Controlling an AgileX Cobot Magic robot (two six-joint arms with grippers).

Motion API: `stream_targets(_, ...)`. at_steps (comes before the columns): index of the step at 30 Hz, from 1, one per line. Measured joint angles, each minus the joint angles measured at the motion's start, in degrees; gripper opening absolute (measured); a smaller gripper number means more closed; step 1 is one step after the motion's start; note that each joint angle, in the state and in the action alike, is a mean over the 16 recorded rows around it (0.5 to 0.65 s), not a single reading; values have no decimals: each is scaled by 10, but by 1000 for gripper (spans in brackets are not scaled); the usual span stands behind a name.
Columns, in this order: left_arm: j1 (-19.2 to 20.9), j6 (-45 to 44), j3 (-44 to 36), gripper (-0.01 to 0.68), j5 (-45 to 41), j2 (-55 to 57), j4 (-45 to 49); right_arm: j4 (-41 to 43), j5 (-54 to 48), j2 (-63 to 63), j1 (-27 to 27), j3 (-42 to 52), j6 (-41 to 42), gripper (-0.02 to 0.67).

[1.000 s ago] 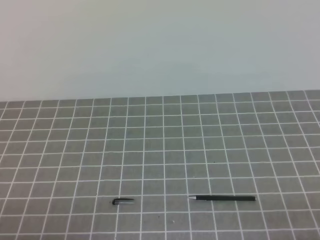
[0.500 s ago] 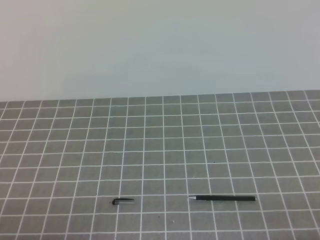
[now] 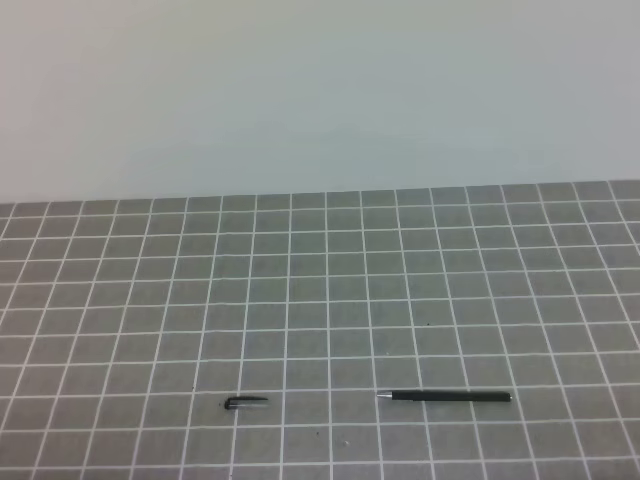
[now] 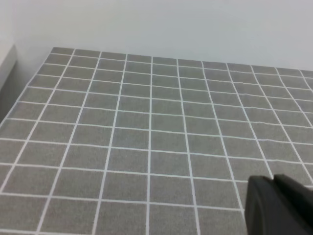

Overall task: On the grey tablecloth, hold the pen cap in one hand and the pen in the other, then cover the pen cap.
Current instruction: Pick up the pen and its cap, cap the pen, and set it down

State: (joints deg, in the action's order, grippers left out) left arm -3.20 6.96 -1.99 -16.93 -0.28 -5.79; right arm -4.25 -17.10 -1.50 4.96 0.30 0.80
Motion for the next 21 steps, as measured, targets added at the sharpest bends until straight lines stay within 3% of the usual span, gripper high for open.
stream_targets(21, 0, 0, -5, -1, -3, 0, 0, 14, -1, 0, 0, -4, 0, 4)
